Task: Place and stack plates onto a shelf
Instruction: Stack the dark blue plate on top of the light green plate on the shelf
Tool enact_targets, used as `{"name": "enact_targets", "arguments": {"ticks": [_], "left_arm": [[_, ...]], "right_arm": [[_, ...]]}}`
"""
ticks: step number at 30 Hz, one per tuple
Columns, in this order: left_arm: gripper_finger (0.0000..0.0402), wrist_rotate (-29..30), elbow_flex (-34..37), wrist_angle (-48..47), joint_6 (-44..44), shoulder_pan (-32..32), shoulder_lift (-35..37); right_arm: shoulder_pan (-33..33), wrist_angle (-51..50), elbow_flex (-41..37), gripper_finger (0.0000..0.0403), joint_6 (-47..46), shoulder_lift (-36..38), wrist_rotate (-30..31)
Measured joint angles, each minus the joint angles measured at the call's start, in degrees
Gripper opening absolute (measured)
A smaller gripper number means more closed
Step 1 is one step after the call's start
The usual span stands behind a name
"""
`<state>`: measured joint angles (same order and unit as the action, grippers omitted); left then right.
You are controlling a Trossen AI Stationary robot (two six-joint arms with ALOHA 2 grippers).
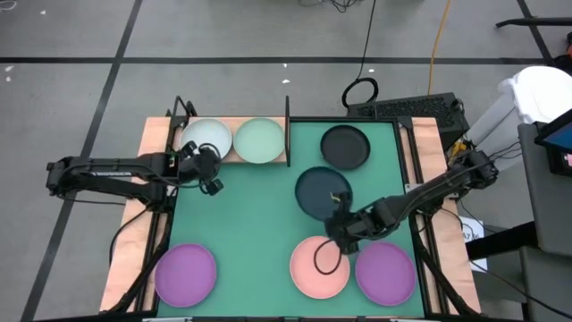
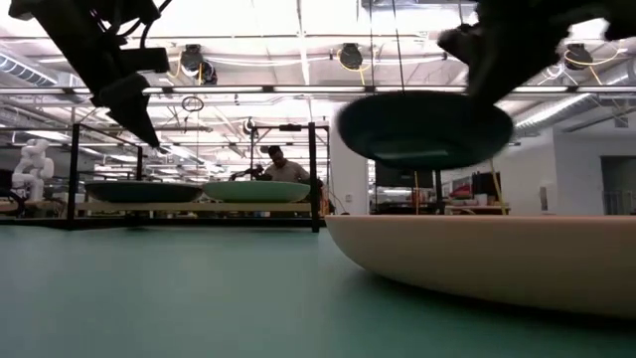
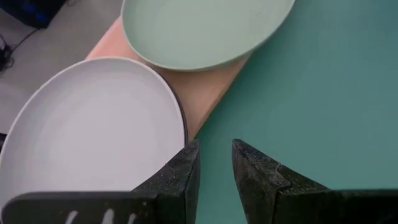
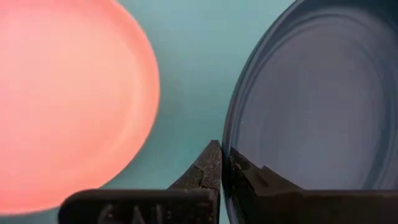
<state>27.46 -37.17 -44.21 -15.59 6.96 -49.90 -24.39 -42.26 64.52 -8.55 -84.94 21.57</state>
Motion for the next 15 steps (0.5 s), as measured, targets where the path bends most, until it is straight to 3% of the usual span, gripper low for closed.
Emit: {"name": "enact_targets", "arguments": {"ticks": [8, 15], "left_arm": [[0.0099, -0.04, 0.00, 0.39, 0.42, 0.00, 6.73], [0.0099, -0.98, 0.00, 0.03, 0.39, -0.92, 12.83]], "right_arm": [[3.52, 1.60, 6.58, 0.0000, 14.01, -3.78, 7.39], [6.08, 8.68, 8.29, 0.0000, 25.28, -3.96, 11.65]]}}
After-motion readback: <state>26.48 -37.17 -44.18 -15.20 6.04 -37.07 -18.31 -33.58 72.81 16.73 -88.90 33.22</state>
